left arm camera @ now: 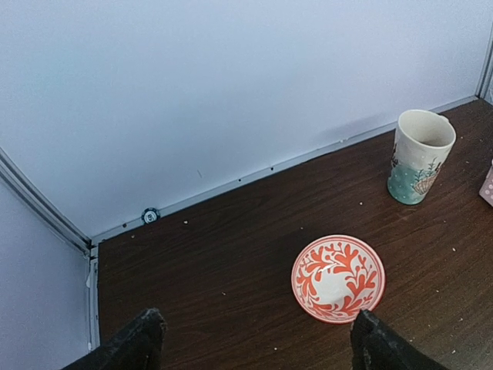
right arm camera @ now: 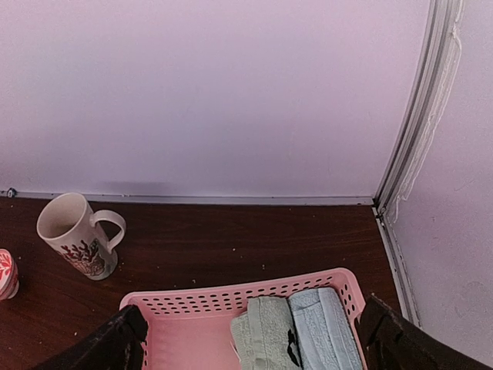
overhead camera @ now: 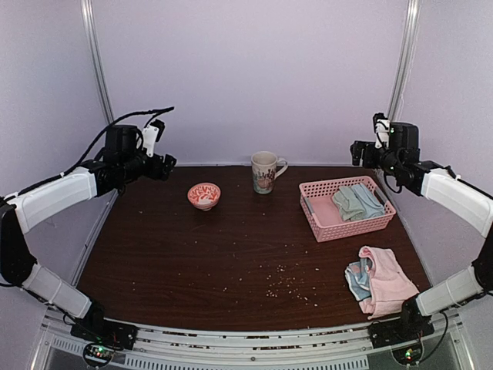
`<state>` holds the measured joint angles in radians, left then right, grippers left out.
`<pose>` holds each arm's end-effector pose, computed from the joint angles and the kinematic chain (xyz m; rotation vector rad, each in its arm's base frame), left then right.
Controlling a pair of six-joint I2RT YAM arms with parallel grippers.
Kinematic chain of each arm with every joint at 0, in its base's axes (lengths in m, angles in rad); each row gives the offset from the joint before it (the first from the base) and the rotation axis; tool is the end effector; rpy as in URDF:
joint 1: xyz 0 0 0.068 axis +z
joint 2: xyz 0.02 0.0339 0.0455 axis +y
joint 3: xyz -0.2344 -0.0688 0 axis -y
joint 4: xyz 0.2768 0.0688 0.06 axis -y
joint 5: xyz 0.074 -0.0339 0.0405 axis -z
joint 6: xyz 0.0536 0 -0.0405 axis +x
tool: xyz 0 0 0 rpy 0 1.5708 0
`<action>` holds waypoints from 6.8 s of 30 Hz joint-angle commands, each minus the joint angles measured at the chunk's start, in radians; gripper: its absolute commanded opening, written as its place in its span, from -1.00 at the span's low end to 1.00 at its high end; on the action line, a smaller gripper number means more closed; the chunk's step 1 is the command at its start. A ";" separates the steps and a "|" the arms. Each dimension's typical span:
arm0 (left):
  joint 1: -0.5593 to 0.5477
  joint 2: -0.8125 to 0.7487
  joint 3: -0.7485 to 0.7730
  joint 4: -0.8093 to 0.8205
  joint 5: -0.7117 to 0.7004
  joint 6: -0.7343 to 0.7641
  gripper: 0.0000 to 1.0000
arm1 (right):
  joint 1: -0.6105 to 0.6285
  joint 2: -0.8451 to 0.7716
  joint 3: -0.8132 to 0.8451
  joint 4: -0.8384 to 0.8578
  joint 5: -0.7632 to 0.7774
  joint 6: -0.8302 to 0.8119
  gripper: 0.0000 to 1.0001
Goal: Roll the towels
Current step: Move the bin to the corner of the board, then pick up the towel from the towel pile, then place the towel at the center of the board, then pick up the towel from the center of the board.
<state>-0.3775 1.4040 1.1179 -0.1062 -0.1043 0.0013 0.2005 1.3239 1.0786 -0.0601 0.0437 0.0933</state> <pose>0.3564 -0.1353 0.2754 0.3022 1.9402 -0.1447 0.3606 0.0709 0.2934 -0.0706 1.8777 0.1610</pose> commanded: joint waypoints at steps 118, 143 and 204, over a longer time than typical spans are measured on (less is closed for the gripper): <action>-0.383 0.355 0.124 -0.064 0.240 -0.241 0.03 | -0.131 -0.086 0.522 -0.972 -0.648 -0.705 -1.00; -0.351 -0.182 -0.092 -0.226 -0.258 -0.395 0.11 | 0.366 0.334 0.400 -0.470 -0.594 -0.398 -1.00; -0.811 0.288 -0.170 -0.419 0.154 -0.103 -0.05 | 0.387 0.671 0.213 -0.405 -0.571 -0.303 -0.17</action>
<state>-1.1820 1.6928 0.9543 -0.5388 0.0181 -0.1452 0.5785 1.9732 1.2732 -0.4725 -0.5095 -0.2222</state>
